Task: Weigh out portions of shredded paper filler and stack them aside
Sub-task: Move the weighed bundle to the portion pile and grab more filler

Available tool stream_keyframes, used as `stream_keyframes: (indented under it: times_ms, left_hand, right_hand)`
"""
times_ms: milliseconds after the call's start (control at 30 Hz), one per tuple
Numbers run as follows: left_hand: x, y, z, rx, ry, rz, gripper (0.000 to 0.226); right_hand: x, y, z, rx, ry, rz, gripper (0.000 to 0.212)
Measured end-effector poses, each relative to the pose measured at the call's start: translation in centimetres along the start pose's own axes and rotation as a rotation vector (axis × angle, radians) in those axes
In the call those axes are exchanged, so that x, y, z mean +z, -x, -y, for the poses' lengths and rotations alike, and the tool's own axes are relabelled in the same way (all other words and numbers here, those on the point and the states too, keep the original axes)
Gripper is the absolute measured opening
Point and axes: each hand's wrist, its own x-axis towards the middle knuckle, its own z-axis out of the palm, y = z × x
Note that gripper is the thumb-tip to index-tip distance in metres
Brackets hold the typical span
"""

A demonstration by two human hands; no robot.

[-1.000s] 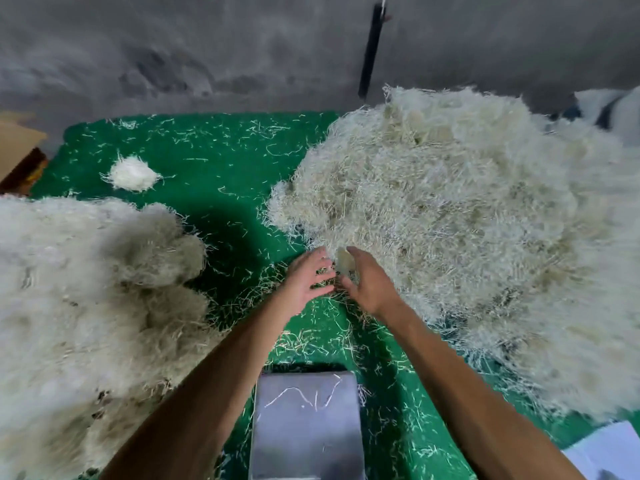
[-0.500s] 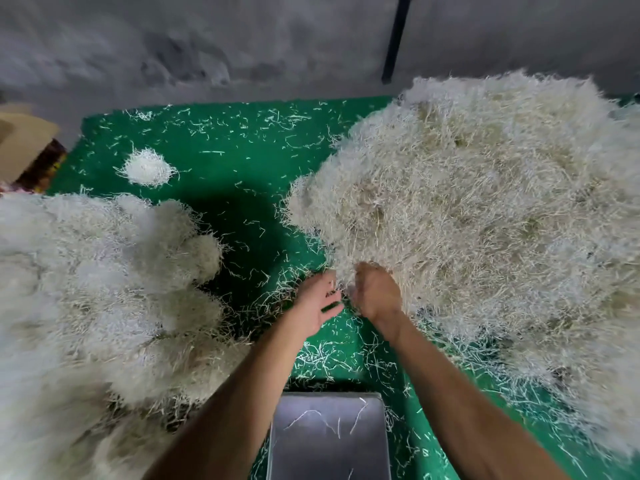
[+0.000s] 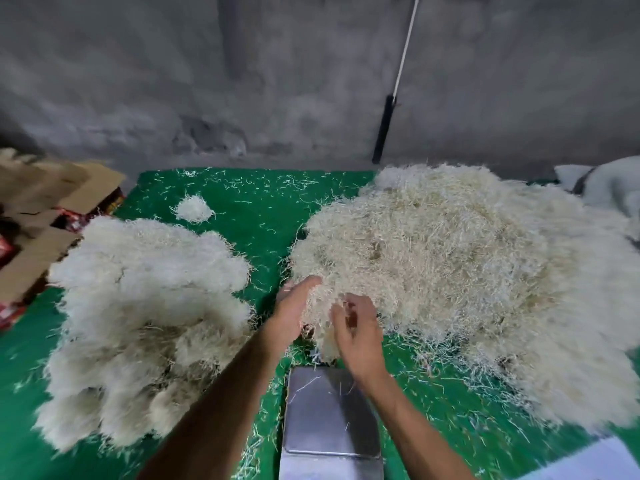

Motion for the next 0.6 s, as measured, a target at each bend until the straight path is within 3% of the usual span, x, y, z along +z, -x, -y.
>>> stream_keyframes:
  times_ms: [67, 100, 167, 267, 400, 500, 600]
  left_hand:
    - [-0.4, 1.7, -1.6, 0.045, -0.006, 0.056, 0.090]
    - [-0.6, 2.5, -2.5, 0.056, -0.010, 0.066, 0.108]
    - [-0.4, 3.4, -4.3, 0.091, 0.025, 0.089, 0.117]
    - [0.4, 4.7, -7.3, 0.155, -0.006, 0.153, 0.100]
    - [3.3, 6.1, -12.5, 0.303, -0.108, 0.168, 0.063]
    - [5.6, 6.4, -17.1, 0.485, -0.215, 0.128, 0.034]
    - [7.6, 6.8, -21.6, 0.686, -0.286, 0.124, 0.034]
  right_hand:
    - [-0.1, -0.8, 1.1, 0.200, -0.074, -0.116, 0.051]
    - [0.0, -1.5, 1.5, 0.313, -0.127, -0.082, 0.060]
    - [0.0, -2.5, 2.9, 0.524, -0.300, 0.060, 0.063]
    - [-0.4, -4.1, 5.4, 0.702, -0.565, 0.190, 0.085]
    - [-2.2, -7.6, 8.9, 0.622, -0.895, 0.292, 0.096]
    - [-4.0, -11.3, 12.0, 0.462, -0.876, 0.264, 0.088]
    - [-6.1, -15.3, 14.3, 0.400, -0.788, 0.157, 0.069]
